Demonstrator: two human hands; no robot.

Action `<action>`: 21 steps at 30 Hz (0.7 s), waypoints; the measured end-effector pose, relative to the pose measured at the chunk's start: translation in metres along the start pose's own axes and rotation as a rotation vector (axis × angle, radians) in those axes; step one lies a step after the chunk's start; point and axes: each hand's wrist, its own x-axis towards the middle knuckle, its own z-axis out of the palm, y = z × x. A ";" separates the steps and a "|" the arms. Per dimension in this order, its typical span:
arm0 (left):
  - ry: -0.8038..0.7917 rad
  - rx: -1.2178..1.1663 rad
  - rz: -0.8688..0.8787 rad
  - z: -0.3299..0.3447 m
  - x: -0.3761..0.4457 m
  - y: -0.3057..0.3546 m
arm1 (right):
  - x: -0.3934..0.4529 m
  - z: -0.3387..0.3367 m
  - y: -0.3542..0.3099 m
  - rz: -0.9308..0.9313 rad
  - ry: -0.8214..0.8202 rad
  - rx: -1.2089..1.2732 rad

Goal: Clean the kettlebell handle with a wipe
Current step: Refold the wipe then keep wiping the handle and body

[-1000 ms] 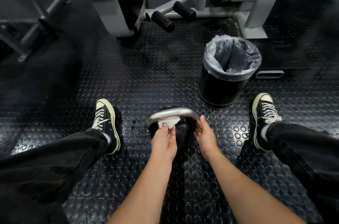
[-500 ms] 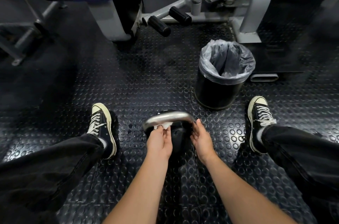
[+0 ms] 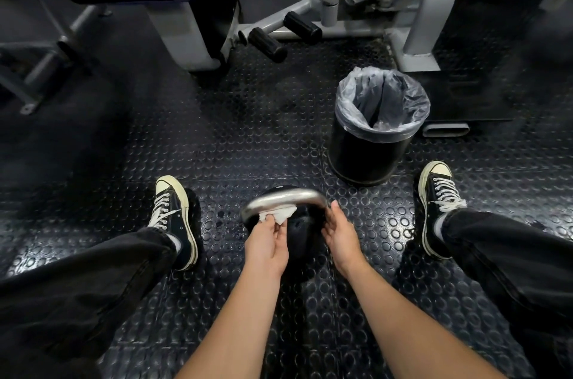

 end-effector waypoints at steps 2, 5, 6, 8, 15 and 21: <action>-0.010 -0.037 0.006 0.004 0.002 0.001 | 0.000 0.000 0.000 0.009 -0.007 0.022; 0.004 -0.016 -0.007 0.005 0.001 -0.004 | 0.001 -0.002 0.001 0.019 -0.006 0.043; 0.006 0.003 -0.012 0.003 0.000 -0.004 | 0.000 -0.002 0.001 0.015 -0.007 0.036; 0.000 0.023 -0.009 0.001 -0.001 -0.002 | 0.000 0.000 0.001 0.009 -0.002 0.030; 0.028 -0.003 -0.008 0.007 0.002 -0.002 | 0.000 -0.002 0.001 0.021 0.021 0.018; 0.020 0.124 -0.010 0.000 -0.010 0.002 | -0.007 0.000 -0.004 0.015 -0.020 -0.118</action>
